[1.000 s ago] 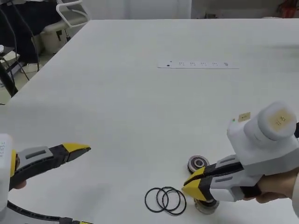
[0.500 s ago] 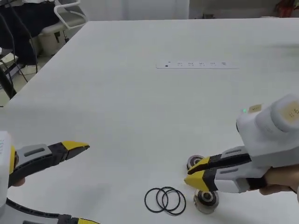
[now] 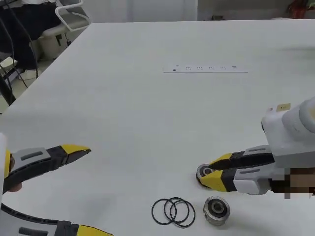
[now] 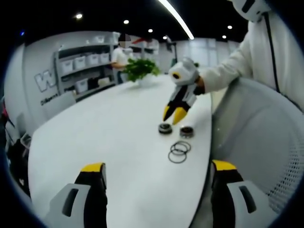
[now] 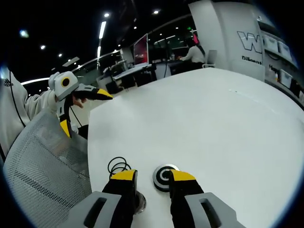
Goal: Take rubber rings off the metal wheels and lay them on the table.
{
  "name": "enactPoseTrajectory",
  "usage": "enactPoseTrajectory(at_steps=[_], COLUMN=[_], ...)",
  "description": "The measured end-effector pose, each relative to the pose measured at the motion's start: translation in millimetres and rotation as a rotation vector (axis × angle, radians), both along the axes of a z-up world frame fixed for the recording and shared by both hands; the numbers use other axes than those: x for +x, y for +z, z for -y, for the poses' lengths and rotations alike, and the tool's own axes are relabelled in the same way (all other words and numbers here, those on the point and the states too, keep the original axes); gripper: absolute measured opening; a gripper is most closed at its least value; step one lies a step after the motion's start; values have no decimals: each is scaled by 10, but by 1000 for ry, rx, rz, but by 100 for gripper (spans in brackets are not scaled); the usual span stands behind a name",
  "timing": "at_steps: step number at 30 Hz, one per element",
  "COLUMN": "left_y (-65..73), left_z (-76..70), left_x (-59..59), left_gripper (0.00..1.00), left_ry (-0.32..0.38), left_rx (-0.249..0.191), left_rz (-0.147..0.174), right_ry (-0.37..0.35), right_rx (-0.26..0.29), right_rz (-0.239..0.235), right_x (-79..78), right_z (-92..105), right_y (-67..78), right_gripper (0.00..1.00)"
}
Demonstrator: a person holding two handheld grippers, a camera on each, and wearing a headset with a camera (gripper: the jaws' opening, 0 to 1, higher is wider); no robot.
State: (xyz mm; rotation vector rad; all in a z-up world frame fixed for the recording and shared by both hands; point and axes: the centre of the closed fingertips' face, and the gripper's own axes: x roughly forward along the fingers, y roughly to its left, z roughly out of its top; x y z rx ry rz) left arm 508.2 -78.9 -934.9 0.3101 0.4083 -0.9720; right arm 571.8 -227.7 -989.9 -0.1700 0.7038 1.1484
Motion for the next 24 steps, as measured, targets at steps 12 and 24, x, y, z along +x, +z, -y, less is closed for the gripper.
enactPoseTrajectory(at_steps=[12,24], left_y=[240,308], left_z=[155,341], left_x=[130,258], left_gripper=[89,86], left_ry=[-22,-80], left_rx=[-34,-4], left_rz=[43,56], right_ry=[-43,-40], right_rx=[-24,-69], right_rz=[-9,-3], right_x=[69,66], right_z=[151,226], right_y=[-120,-219], right_gripper=[29,28])
